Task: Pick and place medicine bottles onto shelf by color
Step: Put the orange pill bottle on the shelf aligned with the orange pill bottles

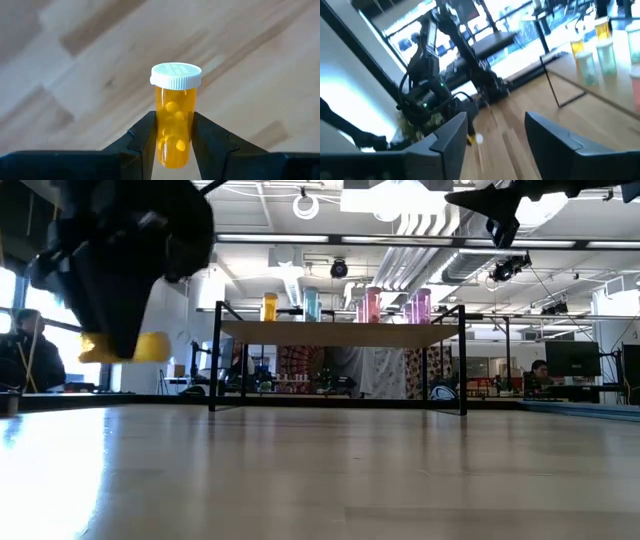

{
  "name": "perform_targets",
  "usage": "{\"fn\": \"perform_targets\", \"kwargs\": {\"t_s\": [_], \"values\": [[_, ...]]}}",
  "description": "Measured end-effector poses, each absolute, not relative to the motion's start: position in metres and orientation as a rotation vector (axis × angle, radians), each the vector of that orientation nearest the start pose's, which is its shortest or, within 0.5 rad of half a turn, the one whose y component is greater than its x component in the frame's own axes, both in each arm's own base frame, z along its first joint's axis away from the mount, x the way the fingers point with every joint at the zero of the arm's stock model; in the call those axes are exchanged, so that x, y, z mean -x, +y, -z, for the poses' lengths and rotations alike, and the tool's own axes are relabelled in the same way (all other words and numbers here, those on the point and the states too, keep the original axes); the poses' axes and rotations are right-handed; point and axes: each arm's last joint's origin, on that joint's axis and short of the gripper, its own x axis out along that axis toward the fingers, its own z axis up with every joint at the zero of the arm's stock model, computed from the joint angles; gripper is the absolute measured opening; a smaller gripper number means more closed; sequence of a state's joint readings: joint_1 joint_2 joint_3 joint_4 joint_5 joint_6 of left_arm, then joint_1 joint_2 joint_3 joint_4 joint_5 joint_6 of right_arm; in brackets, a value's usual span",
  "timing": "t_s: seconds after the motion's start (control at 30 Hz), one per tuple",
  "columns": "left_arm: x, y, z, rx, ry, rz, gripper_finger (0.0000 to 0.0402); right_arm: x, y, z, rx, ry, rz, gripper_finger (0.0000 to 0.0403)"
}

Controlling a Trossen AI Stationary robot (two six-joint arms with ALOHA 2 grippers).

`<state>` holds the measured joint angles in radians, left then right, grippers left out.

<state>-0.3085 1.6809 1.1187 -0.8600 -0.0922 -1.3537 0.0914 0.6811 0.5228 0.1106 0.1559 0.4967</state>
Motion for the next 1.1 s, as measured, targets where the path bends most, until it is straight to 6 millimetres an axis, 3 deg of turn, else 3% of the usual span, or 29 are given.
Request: {"fn": "perform_targets", "kwargs": {"t_s": [0.27, 0.43, 0.8, 1.1], "values": [[-0.298, -0.056, -0.224, 0.711, 1.081, -0.568, 0.0101, -0.164, 0.010, -0.295, -0.500, -0.070, 0.071, 0.0206], [-0.296, -0.035, -0.244, 0.582, 0.984, -0.503, 0.0101, -0.172, 0.010, -0.314, -0.450, -0.087, 0.084, 0.0206], [-0.265, 0.003, -0.299, 0.359, 0.799, -0.407, 0.0101, -0.221, 0.014, -0.352, -0.316, 0.078, 0.129, 0.0206], [-0.241, 0.013, -0.331, 0.218, 0.670, -0.349, 0.0101, -0.262, 0.018, -0.371, -0.298, 0.161, 0.127, 0.0206]]}}
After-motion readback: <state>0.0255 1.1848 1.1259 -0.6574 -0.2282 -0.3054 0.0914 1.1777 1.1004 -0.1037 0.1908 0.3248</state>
